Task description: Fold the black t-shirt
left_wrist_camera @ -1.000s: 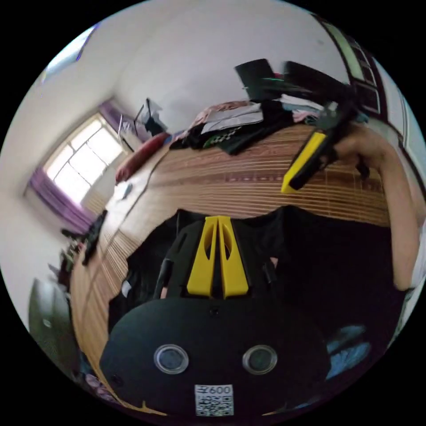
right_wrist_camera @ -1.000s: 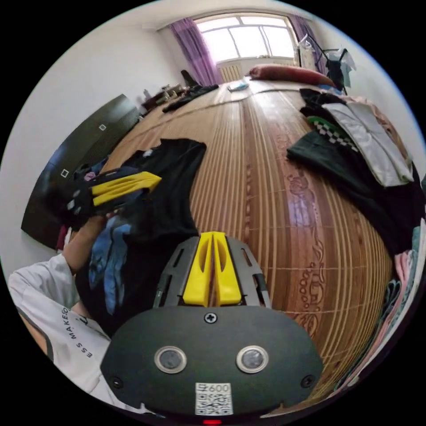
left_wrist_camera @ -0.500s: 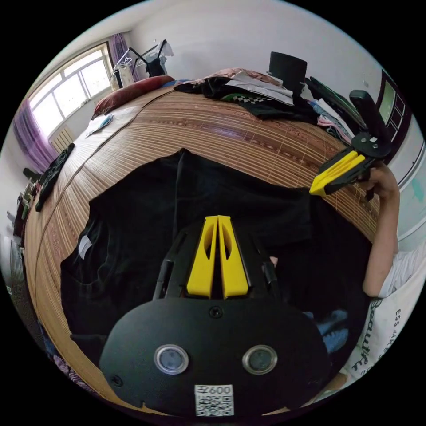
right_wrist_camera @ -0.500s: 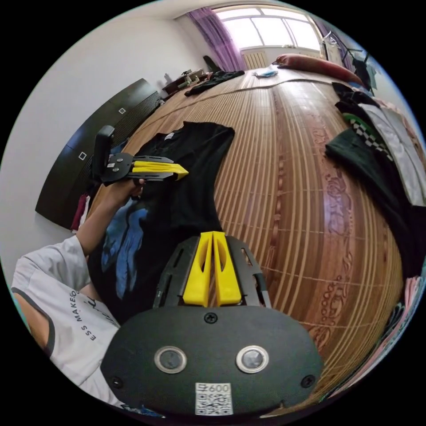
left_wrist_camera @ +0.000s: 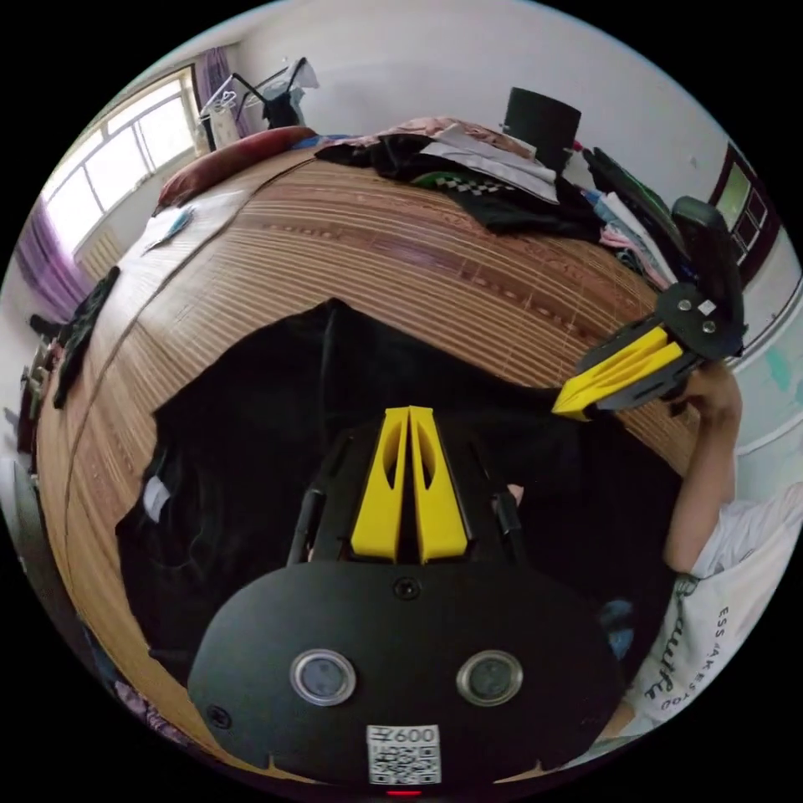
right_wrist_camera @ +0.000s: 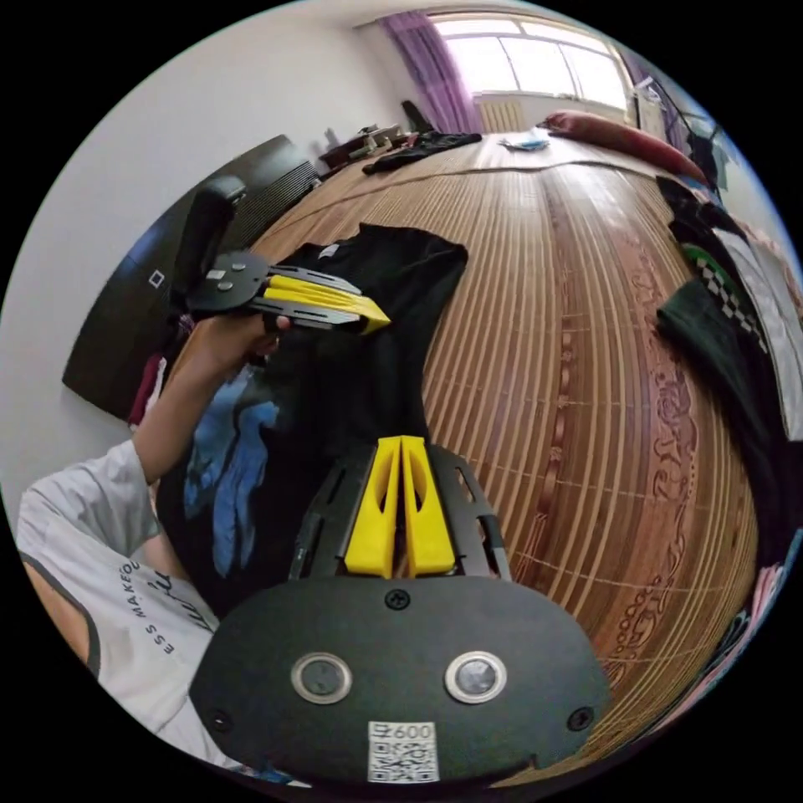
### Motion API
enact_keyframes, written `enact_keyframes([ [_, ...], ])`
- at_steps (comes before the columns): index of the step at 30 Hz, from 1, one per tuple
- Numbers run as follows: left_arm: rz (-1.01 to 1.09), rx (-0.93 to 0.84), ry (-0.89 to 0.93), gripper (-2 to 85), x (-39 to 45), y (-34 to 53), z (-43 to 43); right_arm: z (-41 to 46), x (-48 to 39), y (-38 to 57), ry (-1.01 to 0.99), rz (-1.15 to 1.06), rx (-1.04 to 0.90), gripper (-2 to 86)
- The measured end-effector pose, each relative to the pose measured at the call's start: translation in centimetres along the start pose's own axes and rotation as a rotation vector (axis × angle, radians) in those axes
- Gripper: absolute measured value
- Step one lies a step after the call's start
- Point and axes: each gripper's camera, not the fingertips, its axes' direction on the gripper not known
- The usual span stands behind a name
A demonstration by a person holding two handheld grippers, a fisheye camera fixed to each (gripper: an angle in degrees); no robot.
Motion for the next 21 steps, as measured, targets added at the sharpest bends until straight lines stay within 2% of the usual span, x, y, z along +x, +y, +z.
enact_keyframes([
  [2,-0.015,-0.05,-0.341,0.8,0.6,-0.5,-2.9,0.6,2.0,1.5,0.003,0.007,0.02,-0.8],
  [4,-0.054,-0.048,-0.492,0.8,0.9,-0.1,-6.8,1.5,3.1,2.0,0.017,0.019,0.011,-0.8],
  [7,-0.121,0.053,-0.478,0.8,3.4,3.2,-16.9,2.8,3.7,3.2,0.071,-0.021,-0.004,-0.8],
  [9,-0.143,0.102,-0.534,0.8,6.9,6.6,-23.7,3.2,4.1,4.0,0.093,-0.045,-0.006,-0.8],
  [11,-0.106,0.098,-0.829,0.9,14.7,11.9,-31.8,2.0,4.2,5.4,0.14,-0.056,0.047,-0.8],
  [14,-0.116,0.089,-1.105,1.0,24.6,18.9,-40.9,-2.8,2.3,8.6,0.188,-0.109,0.234,-0.8],
  [16,-0.197,0.07,-1.09,1.1,29.1,22.5,-46.6,-6.5,0.3,11.4,0.228,-0.145,0.395,-0.8],
  [20,-0.371,0.023,-0.941,1.4,35.6,28.6,-56.5,-12.6,-4.5,19.5,0.305,-0.255,0.766,-0.8],
  [21,-0.389,0.024,-0.917,1.4,36.2,29.2,-57.4,-12.9,-4.9,20.3,0.302,-0.264,0.79,-0.8],
])
